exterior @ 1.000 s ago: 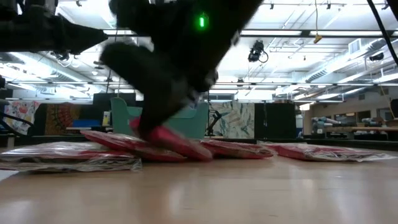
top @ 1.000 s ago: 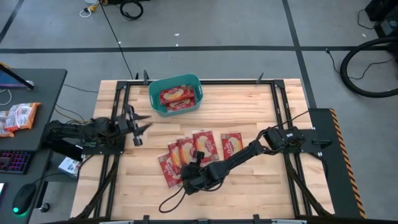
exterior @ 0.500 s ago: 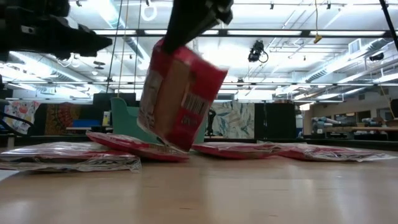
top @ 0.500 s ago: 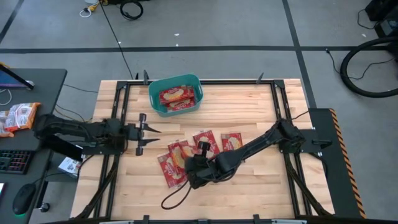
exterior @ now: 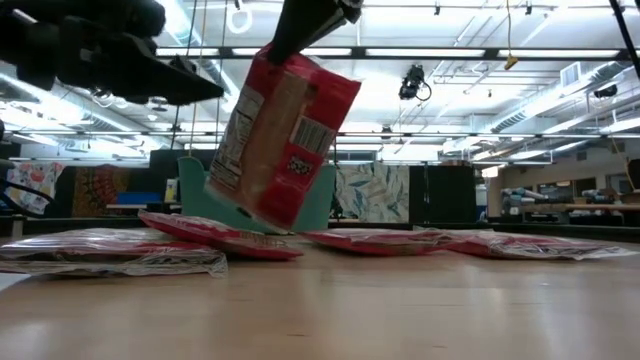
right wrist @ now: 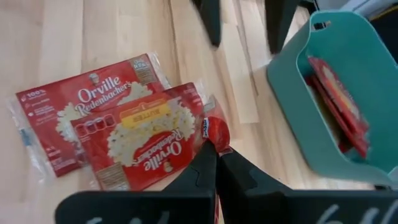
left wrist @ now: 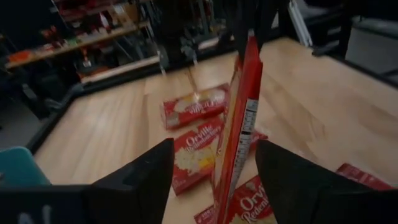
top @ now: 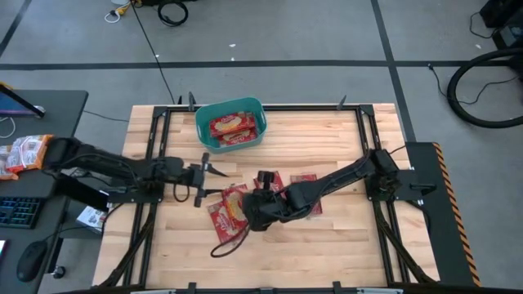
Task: Sort popcorn bags into baskets
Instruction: Put the red popcorn bag into the blue container
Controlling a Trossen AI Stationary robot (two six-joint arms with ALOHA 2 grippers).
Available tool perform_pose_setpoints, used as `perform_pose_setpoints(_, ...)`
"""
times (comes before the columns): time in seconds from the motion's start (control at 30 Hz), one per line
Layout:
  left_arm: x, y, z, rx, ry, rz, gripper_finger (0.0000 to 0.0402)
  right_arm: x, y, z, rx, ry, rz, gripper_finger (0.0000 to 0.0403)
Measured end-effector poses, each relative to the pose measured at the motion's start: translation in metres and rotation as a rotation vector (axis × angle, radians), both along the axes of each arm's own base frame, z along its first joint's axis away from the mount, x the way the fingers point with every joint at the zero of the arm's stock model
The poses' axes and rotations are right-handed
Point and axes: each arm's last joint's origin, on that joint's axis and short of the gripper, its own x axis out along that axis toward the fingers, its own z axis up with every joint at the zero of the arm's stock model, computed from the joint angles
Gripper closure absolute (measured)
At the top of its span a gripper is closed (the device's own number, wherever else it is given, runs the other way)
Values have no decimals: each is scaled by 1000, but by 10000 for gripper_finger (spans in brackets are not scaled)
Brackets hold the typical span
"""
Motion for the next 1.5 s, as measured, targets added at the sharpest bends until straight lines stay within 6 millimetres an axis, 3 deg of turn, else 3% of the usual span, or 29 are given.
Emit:
perform_pose_setpoints(0.23,26,-2,-6,4,101,2,170,9,-17,2,-34,-11,9,397)
perform_pose_setpoints(0.5,48,-3,-13,6,175,41,193,11,-24,10,-96,-55,3,395)
perform_pose_setpoints(0.93,65,-3,5,16,221,95,350,2,-22,31,-88,-124,-18,391)
perform_pose_setpoints(1.07,65,-3,7,11,243,99,370,-1,-22,33,-49,-138,-60,385)
perform_pose_setpoints(1.23,66,-2,11,26,290,153,369,-16,-29,35,-6,-74,-153,348)
perform_pose_setpoints(1.5,70,0,23,70,351,239,366,-41,-38,50,42,-28,-266,248)
